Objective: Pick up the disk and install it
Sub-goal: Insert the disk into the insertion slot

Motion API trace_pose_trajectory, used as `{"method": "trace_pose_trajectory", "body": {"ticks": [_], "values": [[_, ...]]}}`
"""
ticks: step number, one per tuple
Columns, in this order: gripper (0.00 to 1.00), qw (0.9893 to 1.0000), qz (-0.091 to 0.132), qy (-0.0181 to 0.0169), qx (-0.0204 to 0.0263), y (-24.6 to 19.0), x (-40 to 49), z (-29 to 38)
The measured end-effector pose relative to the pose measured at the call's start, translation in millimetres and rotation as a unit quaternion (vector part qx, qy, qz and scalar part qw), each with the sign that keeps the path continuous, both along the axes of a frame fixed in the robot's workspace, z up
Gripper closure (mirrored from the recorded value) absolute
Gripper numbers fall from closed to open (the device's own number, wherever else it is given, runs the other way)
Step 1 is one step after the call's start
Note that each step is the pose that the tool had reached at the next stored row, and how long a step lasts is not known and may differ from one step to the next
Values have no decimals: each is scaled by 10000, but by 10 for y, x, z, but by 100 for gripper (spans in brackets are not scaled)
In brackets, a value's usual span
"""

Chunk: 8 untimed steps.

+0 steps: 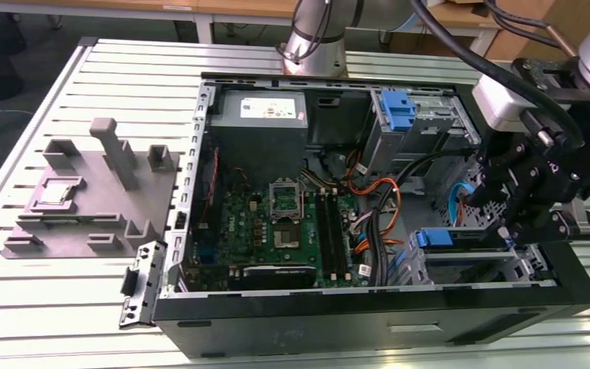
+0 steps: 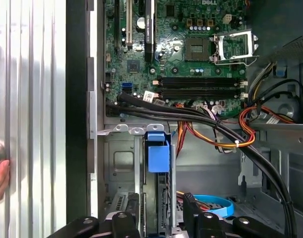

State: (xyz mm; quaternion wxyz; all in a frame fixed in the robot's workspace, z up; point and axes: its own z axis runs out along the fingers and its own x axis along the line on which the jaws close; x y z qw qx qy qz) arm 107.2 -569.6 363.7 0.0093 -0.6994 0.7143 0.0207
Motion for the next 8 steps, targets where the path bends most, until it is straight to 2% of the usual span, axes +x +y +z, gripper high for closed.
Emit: {"method": "trace_pose_trajectory", "body": {"ticks": [5,8], "values": [[52,10000,0,0,1,68,-9,-25],[52,10000,0,0,1,90,-11,-40]]}}
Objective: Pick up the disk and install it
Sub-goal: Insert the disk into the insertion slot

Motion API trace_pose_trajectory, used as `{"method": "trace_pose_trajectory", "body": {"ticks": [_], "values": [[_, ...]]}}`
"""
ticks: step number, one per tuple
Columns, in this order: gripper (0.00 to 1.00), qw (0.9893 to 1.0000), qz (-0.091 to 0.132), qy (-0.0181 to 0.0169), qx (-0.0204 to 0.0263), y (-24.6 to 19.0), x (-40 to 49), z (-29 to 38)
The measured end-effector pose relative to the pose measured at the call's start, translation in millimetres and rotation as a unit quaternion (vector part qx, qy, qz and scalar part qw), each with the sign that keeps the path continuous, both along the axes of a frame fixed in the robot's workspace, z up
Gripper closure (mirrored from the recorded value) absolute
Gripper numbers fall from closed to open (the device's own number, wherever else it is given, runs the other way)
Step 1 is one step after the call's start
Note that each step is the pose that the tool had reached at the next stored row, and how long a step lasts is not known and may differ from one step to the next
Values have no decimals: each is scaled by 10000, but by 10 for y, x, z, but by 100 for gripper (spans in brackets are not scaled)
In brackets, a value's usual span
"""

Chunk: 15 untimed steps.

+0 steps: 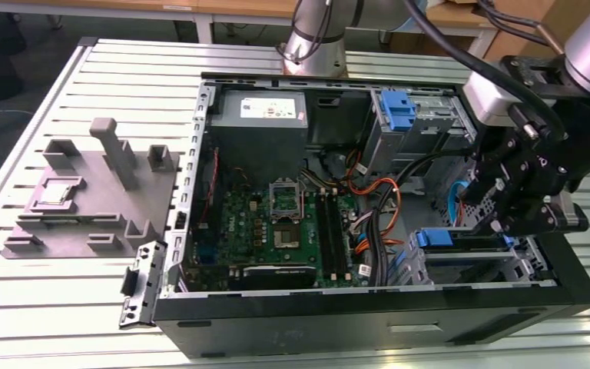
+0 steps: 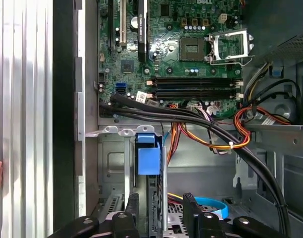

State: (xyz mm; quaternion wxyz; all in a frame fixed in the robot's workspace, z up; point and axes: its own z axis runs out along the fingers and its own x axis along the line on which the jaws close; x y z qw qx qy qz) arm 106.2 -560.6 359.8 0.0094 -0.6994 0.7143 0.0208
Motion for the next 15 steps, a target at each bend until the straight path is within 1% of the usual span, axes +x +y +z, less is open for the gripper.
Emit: {"method": "trace_pose_trajectory", "body": {"ticks": [7,15], "values": [[52,10000,0,0,0,4,0,-2],[52,10000,0,0,1,4,0,37]]}}
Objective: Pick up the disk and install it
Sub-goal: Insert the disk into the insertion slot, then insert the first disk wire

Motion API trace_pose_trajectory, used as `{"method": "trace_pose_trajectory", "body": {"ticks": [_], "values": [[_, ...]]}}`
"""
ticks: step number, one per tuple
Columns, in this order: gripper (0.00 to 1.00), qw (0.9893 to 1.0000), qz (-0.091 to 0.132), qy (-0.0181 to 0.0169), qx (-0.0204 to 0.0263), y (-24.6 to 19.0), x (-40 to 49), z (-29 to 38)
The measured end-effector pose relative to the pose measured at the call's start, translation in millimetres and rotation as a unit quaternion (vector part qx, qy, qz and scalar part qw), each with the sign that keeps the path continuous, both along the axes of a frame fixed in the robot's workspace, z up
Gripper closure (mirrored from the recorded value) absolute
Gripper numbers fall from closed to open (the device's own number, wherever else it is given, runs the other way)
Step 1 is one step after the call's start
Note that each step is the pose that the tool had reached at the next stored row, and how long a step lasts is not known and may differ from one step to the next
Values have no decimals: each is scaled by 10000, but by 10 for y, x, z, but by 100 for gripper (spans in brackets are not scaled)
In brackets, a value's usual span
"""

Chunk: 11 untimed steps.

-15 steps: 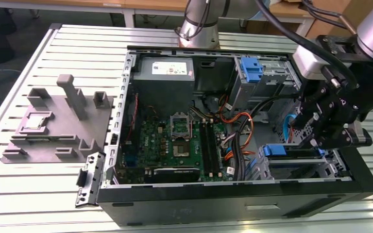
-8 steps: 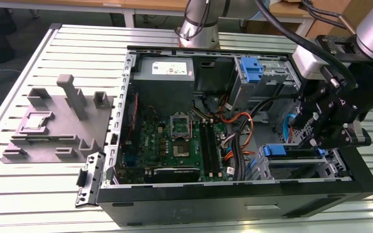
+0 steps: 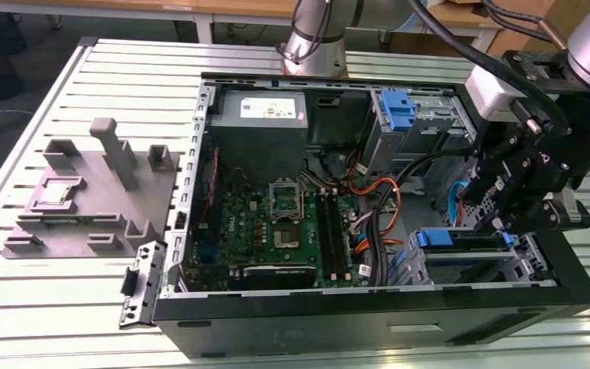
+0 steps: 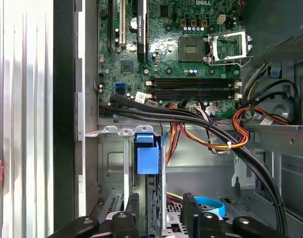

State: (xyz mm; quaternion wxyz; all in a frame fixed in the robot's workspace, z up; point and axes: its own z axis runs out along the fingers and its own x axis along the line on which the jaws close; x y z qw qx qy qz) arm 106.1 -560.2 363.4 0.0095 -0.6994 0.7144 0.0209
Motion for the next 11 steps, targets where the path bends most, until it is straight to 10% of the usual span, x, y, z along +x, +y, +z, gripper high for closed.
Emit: {"method": "trace_pose_trajectory", "body": {"ticks": [11], "values": [[52,10000,0,0,20,13,-21,-13]]}}
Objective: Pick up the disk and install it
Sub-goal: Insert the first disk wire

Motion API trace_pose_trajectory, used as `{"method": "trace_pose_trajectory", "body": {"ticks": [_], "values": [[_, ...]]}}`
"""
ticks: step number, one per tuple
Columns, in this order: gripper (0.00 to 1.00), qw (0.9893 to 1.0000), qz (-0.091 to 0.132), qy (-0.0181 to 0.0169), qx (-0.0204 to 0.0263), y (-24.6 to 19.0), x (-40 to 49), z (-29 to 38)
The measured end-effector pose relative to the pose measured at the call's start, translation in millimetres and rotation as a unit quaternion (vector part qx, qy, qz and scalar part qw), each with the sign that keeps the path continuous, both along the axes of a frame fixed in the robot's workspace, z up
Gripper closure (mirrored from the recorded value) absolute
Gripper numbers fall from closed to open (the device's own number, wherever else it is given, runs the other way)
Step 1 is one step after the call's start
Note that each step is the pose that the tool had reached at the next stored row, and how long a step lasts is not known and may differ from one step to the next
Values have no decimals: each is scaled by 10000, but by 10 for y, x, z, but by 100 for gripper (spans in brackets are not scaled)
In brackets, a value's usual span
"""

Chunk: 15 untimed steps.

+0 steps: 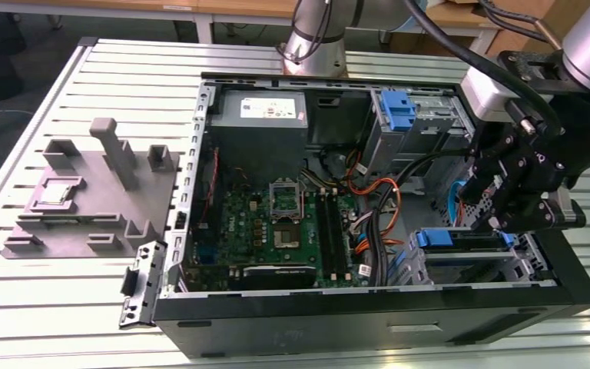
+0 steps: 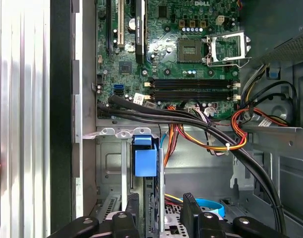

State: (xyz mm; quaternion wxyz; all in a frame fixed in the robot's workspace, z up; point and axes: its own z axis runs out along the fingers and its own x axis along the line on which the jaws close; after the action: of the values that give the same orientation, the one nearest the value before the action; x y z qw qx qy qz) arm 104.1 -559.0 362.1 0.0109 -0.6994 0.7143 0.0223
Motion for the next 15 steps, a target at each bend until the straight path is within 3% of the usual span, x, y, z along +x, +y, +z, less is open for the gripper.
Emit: {"method": "trace_pose_trajectory", "body": {"ticks": [15], "values": [[52,10000,0,0,0,3,-1,61]]}}
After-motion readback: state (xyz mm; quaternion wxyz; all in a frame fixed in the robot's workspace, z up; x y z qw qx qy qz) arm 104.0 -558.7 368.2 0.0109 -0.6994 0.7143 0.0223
